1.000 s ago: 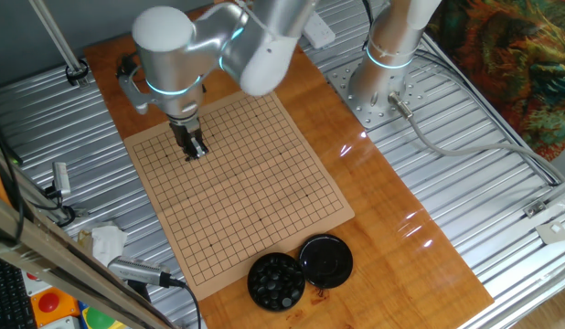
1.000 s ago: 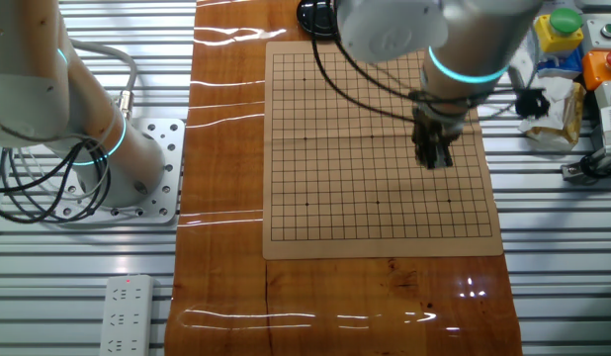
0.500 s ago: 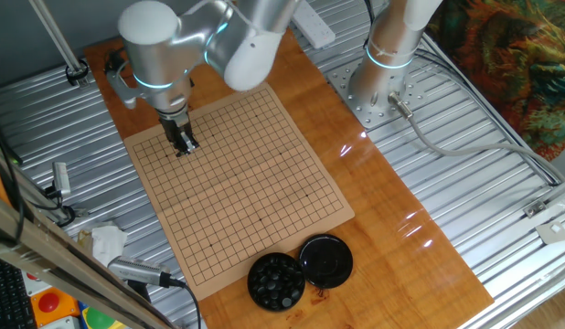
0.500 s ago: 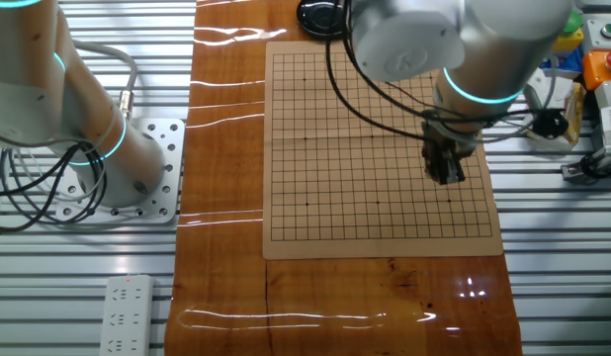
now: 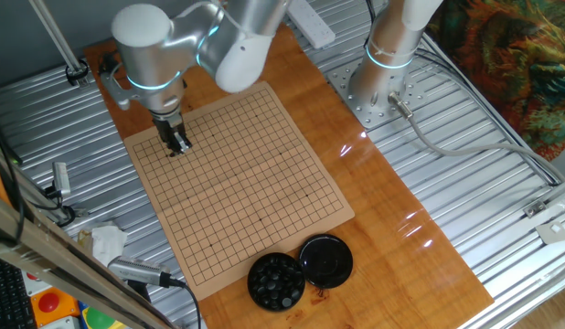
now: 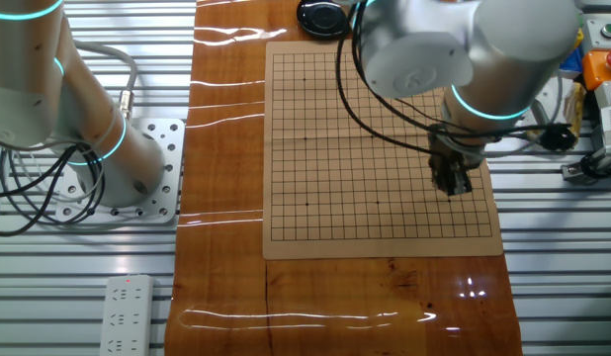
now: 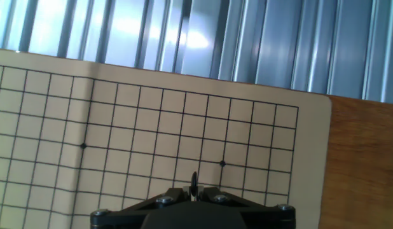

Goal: Play the first move as black on the 3-4 point in the upper right corner of the Go board

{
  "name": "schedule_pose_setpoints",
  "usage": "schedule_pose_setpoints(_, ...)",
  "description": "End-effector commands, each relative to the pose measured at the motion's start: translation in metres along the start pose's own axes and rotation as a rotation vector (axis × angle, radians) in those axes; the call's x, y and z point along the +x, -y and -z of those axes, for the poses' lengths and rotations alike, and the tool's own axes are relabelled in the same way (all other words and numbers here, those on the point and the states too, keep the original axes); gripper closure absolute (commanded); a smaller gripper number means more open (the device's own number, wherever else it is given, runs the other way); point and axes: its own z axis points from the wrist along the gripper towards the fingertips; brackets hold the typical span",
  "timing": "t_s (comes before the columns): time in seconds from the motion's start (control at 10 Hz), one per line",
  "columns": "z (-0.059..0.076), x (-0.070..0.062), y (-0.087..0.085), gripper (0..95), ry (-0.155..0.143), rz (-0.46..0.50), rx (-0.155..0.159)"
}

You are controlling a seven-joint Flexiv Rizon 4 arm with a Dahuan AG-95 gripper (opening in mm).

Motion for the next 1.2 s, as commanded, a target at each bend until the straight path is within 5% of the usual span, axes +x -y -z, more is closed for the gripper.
schedule_pose_setpoints(0.1,-0.001,-0.002,0.004,95.0,-0.002,0.004,-0.002)
schedule_pose_setpoints(1.2,-0.007,-0.002,0.024,95.0,0.000,0.016,-0.003)
